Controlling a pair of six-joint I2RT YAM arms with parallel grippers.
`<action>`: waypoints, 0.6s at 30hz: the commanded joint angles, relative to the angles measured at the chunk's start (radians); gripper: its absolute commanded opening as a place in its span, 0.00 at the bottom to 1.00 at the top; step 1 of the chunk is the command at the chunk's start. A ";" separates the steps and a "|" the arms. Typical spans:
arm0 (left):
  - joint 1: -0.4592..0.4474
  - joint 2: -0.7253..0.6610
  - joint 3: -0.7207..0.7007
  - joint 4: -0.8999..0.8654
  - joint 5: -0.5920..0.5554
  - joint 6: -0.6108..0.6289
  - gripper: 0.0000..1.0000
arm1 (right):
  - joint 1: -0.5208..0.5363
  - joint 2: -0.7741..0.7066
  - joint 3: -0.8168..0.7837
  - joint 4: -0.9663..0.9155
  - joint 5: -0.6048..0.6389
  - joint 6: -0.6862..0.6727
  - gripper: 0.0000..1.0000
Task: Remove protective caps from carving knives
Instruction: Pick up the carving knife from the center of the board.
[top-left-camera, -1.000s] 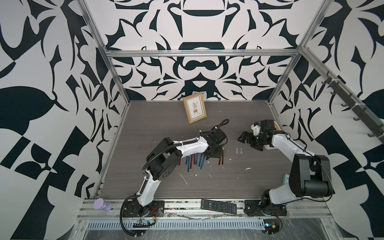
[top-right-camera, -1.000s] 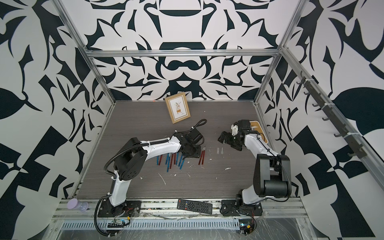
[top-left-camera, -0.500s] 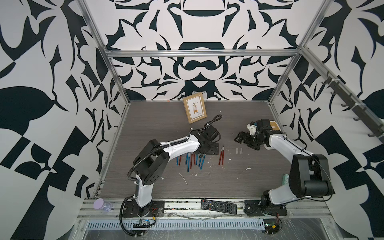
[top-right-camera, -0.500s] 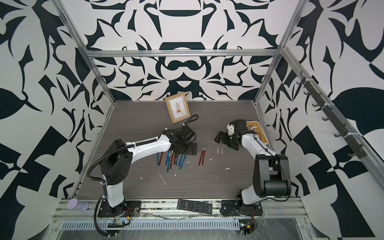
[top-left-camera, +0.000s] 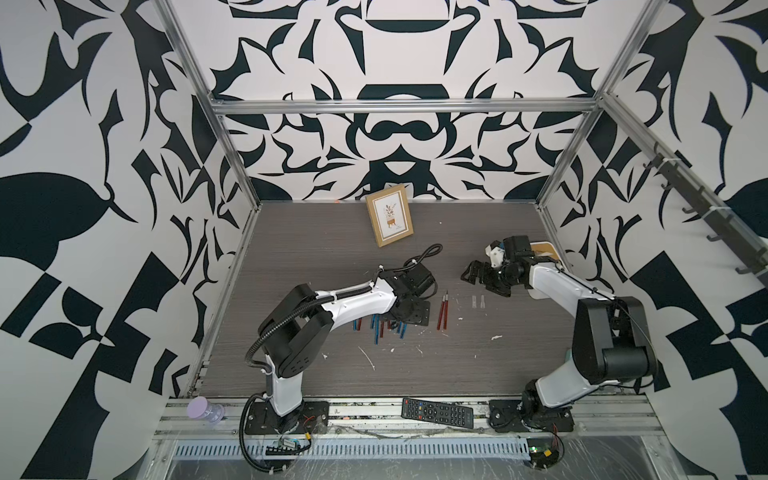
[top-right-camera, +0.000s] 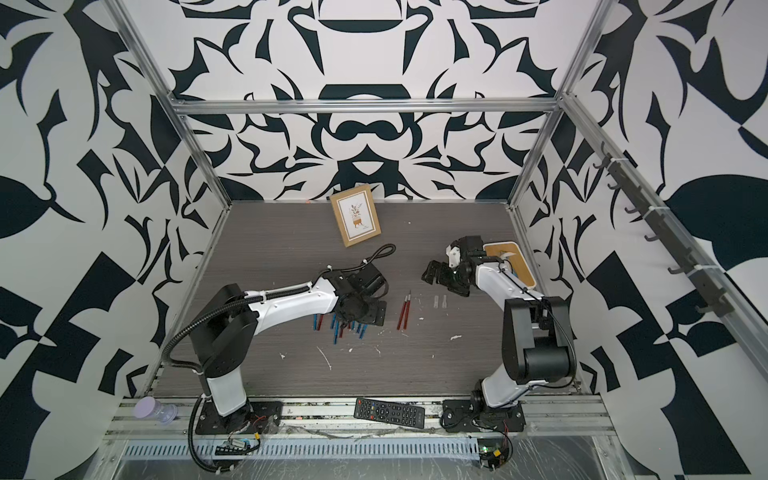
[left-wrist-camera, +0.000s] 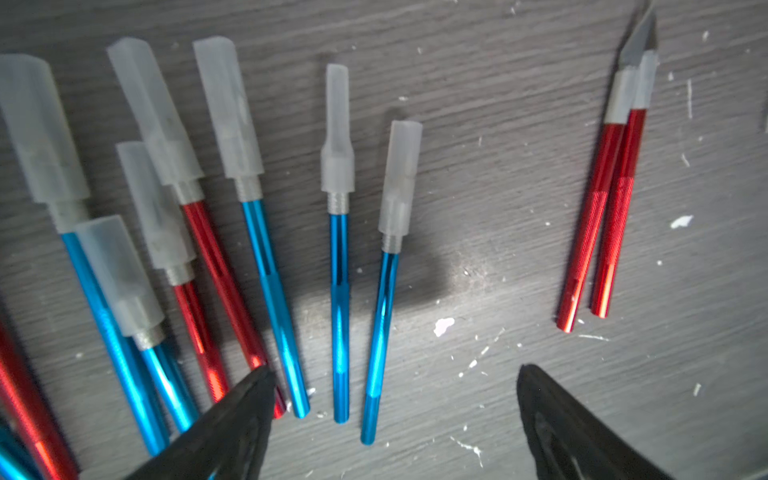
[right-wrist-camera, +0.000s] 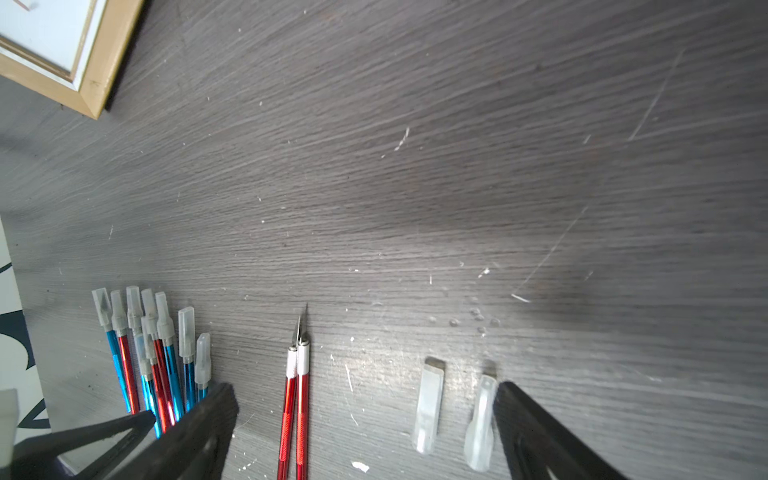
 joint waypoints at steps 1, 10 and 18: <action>-0.003 0.029 0.046 -0.036 -0.018 0.014 0.79 | 0.001 -0.006 0.036 0.013 -0.022 0.008 0.99; -0.003 0.095 0.100 -0.065 -0.016 0.048 0.56 | 0.002 -0.008 0.032 0.021 -0.037 0.002 0.99; -0.001 0.131 0.102 -0.068 -0.009 0.043 0.42 | 0.000 -0.014 0.016 0.022 -0.042 -0.009 0.99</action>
